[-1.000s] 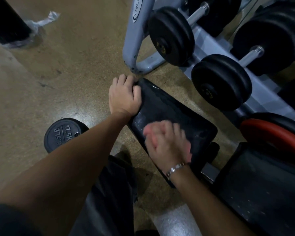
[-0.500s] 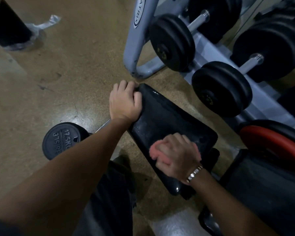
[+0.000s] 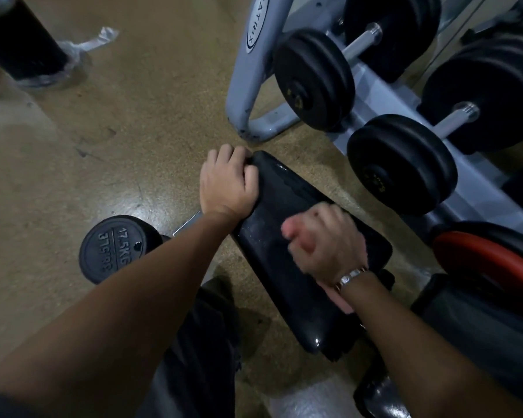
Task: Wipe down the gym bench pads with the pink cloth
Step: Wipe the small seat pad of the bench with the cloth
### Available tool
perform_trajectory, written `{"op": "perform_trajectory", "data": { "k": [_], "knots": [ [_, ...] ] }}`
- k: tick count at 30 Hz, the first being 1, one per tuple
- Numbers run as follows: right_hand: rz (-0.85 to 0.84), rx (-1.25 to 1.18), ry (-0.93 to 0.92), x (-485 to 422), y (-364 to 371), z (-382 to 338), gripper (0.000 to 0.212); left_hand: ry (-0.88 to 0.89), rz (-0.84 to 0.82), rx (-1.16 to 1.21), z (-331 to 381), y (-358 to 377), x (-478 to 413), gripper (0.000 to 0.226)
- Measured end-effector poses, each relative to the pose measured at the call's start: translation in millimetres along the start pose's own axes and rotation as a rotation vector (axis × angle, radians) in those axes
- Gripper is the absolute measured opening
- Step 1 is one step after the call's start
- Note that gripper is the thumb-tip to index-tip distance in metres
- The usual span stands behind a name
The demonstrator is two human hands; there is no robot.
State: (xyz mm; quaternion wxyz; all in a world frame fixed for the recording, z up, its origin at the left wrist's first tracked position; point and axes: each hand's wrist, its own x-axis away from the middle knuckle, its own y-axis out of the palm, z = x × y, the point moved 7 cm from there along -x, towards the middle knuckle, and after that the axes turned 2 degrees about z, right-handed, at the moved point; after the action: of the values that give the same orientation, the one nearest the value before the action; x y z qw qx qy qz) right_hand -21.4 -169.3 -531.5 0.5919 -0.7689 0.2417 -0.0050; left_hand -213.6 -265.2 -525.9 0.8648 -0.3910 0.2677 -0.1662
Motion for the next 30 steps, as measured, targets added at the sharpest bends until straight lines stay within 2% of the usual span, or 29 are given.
{"op": "perform_trajectory", "data": {
  "k": [3, 5, 6, 8, 10, 11, 14, 15, 17, 19, 21, 24, 30],
  "knots": [
    [0.082, -0.001, 0.44, -20.7, -1.2, 5.2, 0.032, 0.004, -0.009, -0.006, -1.0, 0.7, 2.5, 0.039],
    [0.1, 0.053, 0.535, -17.7, -0.2, -11.0, 0.028, 0.005, -0.004, 0.007, -2.5, 0.4, 2.4, 0.038],
    [0.095, 0.072, 0.474, -13.1, 0.9, -20.6, 0.027, 0.001, 0.002, 0.013, -3.3, -0.2, 2.4, 0.037],
    [0.052, 0.064, 0.232, 2.1, 3.7, -32.0, 0.03, -0.007, 0.007, 0.021, -3.6, -0.8, 1.9, 0.038],
    [-0.011, 0.036, 0.065, 6.0, 5.4, -17.2, 0.035, -0.009, 0.002, 0.028, -2.5, -0.4, 1.6, 0.038],
    [-0.028, 0.016, 0.084, 0.1, 5.5, -5.8, 0.036, -0.008, 0.0, 0.023, -1.8, -0.4, 1.8, 0.039],
    [0.063, -0.067, 0.425, -25.5, 0.2, 14.1, 0.032, -0.021, -0.017, 0.014, -2.4, 0.1, 1.5, 0.039],
    [0.099, -0.076, 0.487, -27.0, -0.8, 10.8, 0.029, -0.025, -0.019, 0.015, -2.9, 0.3, 1.9, 0.039],
    [0.131, -0.069, 0.39, -20.2, 0.4, -1.6, 0.021, -0.026, -0.02, 0.018, -3.8, 0.3, 2.9, 0.04],
    [0.074, -0.094, 0.23, -8.8, 1.1, -0.8, 0.018, -0.023, -0.025, 0.018, -3.5, 0.6, 2.2, 0.041],
    [0.019, -0.117, 0.273, -16.6, 0.9, 17.3, 0.022, -0.029, -0.032, 0.006, -2.6, 0.3, 0.9, 0.041],
    [0.068, -0.139, 0.495, -41.6, -1.1, 30.8, 0.024, -0.038, -0.042, -0.004, -1.6, 0.7, 1.5, 0.042],
    [0.027, -0.202, 0.33, -24.3, -2.9, 17.7, 0.013, -0.026, -0.026, -0.011, -4.3, 0.6, 1.9, 0.04]
  ]
}}
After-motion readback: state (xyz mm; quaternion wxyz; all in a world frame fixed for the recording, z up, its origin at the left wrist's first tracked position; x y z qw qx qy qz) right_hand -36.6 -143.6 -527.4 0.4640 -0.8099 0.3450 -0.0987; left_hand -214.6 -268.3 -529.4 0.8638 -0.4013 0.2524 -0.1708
